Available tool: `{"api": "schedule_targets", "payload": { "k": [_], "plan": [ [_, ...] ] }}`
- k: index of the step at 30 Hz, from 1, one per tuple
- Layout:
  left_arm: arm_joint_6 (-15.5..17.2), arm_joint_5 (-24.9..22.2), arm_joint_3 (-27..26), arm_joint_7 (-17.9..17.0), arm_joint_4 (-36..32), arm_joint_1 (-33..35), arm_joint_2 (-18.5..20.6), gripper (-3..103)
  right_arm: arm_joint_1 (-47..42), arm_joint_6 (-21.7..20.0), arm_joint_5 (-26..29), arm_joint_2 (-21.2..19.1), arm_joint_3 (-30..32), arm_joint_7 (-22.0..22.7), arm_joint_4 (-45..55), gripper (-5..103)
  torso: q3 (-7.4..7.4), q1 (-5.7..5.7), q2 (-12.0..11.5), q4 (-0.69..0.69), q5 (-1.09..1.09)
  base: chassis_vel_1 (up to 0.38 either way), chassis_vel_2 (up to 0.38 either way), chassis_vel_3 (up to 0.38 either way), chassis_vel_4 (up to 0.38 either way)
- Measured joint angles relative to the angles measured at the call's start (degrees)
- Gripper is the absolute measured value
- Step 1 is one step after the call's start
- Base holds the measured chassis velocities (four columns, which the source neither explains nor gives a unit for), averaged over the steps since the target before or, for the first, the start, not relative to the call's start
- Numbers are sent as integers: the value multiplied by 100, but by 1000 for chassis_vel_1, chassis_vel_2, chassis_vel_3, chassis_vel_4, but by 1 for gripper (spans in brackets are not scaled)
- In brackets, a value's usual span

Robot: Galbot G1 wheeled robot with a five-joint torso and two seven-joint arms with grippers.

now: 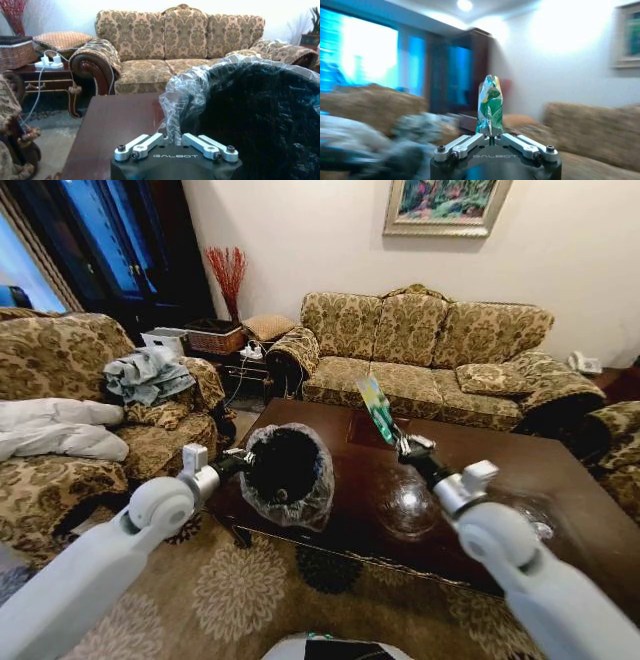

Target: Move to the front of the table and place the trash on the table into the trash bin.

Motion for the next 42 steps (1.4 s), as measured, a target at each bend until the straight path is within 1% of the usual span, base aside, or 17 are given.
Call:
{"api": "schedule_targets", "payload": {
  "k": [4, 5, 6, 8, 9, 10, 13, 14, 20, 24, 27, 28, 29, 30, 32, 37, 42],
  "plan": [
    [95, -91, 140, 140, 256, -459, 139, 2, 365, -200, 581, -331, -196, -141, 213, 0, 0, 1, 0, 1, 2, 0, 0, 0, 0],
    [124, -150, 356, 198, 426, -806, 199, 2, 497, -252, 850, -525, -275, -249, 276, 0, 0, 1, 0, 2, 0, 0, 0, 0, 0],
    [124, -150, 356, 198, 426, -806, 199, 2, 497, -252, 850, -525, -275, -249, 276, 0, 0, 1, 0, 2, 0, 0, 0, 0, 0],
    [138, -187, 618, 219, 578, -1162, 213, 2, 571, -273, 961, -667, -337, -389, 275, 0, 0, 1, 0, 1, 0, 0, 0, 0, 0],
    [148, -223, 1063, 209, 759, -1653, 144, 2, 662, -286, 1001, -724, -423, -535, 203, 0, -1, 1, 0, 2, 7, 0, 0, 0, 0],
    [148, -223, 1063, 209, 759, -1653, 144, 2, 662, -286, 1001, -724, -423, -535, 203, 0, -1, 1, 0, 2, 7, 0, 0, 0, 0],
    [160, -275, 1822, 155, 993, -2285, -104, 2, 726, -301, 1123, -673, -494, -583, 107, 0, 0, 1, 0, -3, -1, 0, 0, 0, 0],
    [162, -274, 2032, 126, 1091, -2471, -196, 2, 756, -312, 1141, -647, -527, -614, 48, 0, 0, 1, 0, -3, 3, 0, 0, 0, 0],
    [206, -299, 2431, 62, 1354, -2913, -509, 2, 954, -298, 997, -519, -848, -665, -269, 0, 0, 1, 0, -1, 1, 0, 0, 0, 0],
    [278, -442, 2604, -26, 1328, -3134, -623, 2, 1610, -182, 866, -302, -1368, -592, -735, 0, 0, 0, 0, -2, 2, 0, 0, 0, 0],
    [305, -519, 2688, -52, 1301, -3234, -619, 2, 2919, -62, 918, -21, -2281, -453, -1414, 0, 0, 0, 0, -1, 2, 0, 0, 0, 0],
    [305, -519, 2688, -52, 1301, -3234, -619, 2, 2919, -62, 918, -21, -2281, -453, -1414, 0, 0, 0, 0, -1, 2, 0, 0, 0, 0],
    [307, -525, 2699, -48, 1316, -3248, -582, 2, 3525, 110, 931, 67, -2793, -432, -1760, 0, 0, 0, 0, -1, 3, 0, 0, 0, 0],
    [307, -512, 2699, 4, 1400, -3251, -526, 2, 4535, 511, 870, 209, -3729, -541, -2394, 0, 0, 0, 0, 2, 1, 0, 0, 0, 0],
    [296, -477, 2677, 60, 1561, -3228, -528, 2, 5351, 921, 749, 483, -4533, -803, -3043, 0, 1, 1, 0, 3, 0, 0, 0, 0, 0],
    [271, -483, 2667, 243, 1966, -3231, -621, 2, 5812, 807, 1084, 771, -4825, -936, -3198, 0, 1, 2, 0, 4, -2, 0, 0, 0, 0],
    [273, -559, 2875, 302, 2473, -3660, -865, 2, 5836, 634, 1109, 668, -4997, -1089, -3143, 0, 0, 0, 0, 2, -2, 0, 0, 0, 0]
  ]
}}
